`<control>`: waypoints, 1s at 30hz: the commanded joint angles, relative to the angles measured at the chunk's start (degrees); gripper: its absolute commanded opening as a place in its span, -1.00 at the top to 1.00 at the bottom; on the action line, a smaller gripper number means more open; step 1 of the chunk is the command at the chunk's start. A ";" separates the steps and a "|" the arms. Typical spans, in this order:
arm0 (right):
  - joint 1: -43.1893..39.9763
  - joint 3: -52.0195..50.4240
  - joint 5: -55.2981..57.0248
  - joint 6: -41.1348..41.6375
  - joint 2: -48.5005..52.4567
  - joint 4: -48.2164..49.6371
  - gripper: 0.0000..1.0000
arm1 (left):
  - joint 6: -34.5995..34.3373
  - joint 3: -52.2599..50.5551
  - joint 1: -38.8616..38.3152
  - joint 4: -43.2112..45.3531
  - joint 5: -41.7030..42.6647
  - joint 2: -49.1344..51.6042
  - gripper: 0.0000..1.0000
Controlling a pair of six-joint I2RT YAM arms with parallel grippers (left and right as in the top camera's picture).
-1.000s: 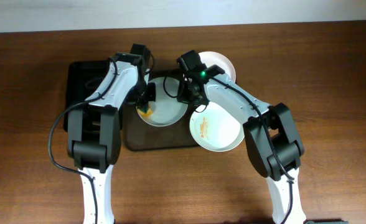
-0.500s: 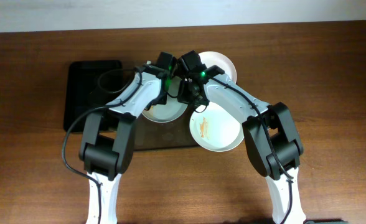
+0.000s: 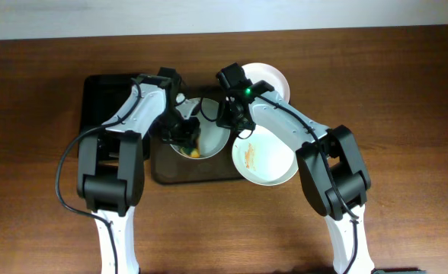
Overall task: Clean dirty plates on tray and stack at the side
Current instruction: 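Scrub the blue-grey plate again with the sponge in the left gripper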
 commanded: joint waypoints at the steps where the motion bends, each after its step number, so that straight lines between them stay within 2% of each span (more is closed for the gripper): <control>1: 0.33 0.46 -1.03 1.40 -0.33 1.22 0.92 | 4.48 -3.23 -1.68 3.76 4.81 5.86 0.99; 2: 0.33 0.46 -1.03 1.40 -0.33 1.20 0.92 | 3.08 -3.23 -1.68 4.33 2.60 5.86 0.99; 7: 0.33 0.46 -1.03 1.40 -0.33 1.22 0.92 | -12.87 -3.26 -1.68 10.97 -16.68 5.86 0.99; 11: 0.33 0.46 -1.03 1.40 -0.33 1.20 0.92 | -22.53 -3.26 -1.70 16.68 -25.57 5.86 0.99; 13: 0.33 0.46 -1.01 1.40 -0.33 1.18 0.92 | -24.76 -3.26 -1.70 19.74 -28.72 5.86 0.99; 17: 0.33 0.46 -1.01 1.40 -0.33 1.18 0.92 | -24.83 -3.23 -1.81 26.51 -32.98 5.86 0.99; 22: 0.33 0.46 -1.01 1.16 -0.33 0.96 0.92 | -24.85 -1.60 -1.84 28.11 -37.64 5.73 0.99; 23: 0.33 0.46 -0.98 0.96 -0.33 0.98 0.92 | -24.61 -0.81 -1.84 26.95 -37.88 5.60 0.99; 27: 0.33 0.46 -1.01 0.96 -0.33 1.01 0.92 | -15.30 2.14 -1.84 18.45 -30.60 5.31 0.99; 30: 0.33 0.46 -1.01 0.96 -0.33 1.01 0.92 | -12.87 2.16 -1.79 11.76 -25.66 5.31 0.99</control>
